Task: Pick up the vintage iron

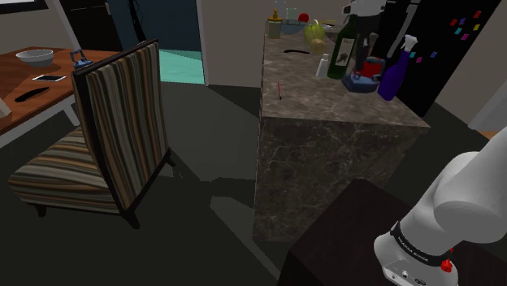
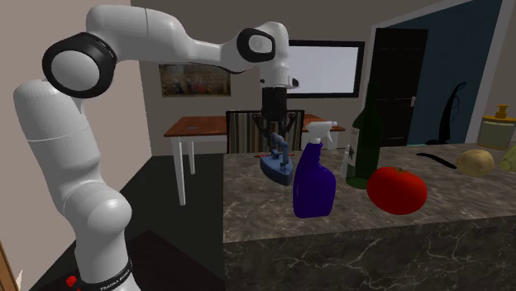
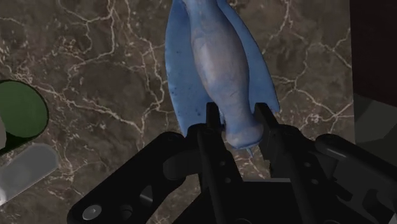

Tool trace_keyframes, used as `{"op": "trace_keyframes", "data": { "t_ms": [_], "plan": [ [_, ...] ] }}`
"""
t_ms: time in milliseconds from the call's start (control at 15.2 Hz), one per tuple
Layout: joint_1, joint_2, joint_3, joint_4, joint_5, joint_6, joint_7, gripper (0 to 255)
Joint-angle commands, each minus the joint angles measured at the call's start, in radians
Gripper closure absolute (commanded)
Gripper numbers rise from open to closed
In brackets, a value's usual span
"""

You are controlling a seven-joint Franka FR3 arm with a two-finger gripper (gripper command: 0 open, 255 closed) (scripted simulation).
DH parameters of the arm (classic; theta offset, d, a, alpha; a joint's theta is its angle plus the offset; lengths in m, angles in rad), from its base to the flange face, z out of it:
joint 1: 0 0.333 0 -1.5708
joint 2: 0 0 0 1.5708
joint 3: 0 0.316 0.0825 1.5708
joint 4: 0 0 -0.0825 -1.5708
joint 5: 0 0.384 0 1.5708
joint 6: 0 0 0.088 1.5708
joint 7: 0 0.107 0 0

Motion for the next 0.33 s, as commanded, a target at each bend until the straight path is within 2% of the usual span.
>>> {"op": "trace_keyframes", "data": {
  "t_ms": [0, 264],
  "plan": [
    [0.000, 0.006, 0.000, 0.035, 0.002, -0.029, -0.007, 255],
    [0.000, 0.014, -0.001, 0.072, 0.005, -0.058, -0.014, 255]
  ]
}}
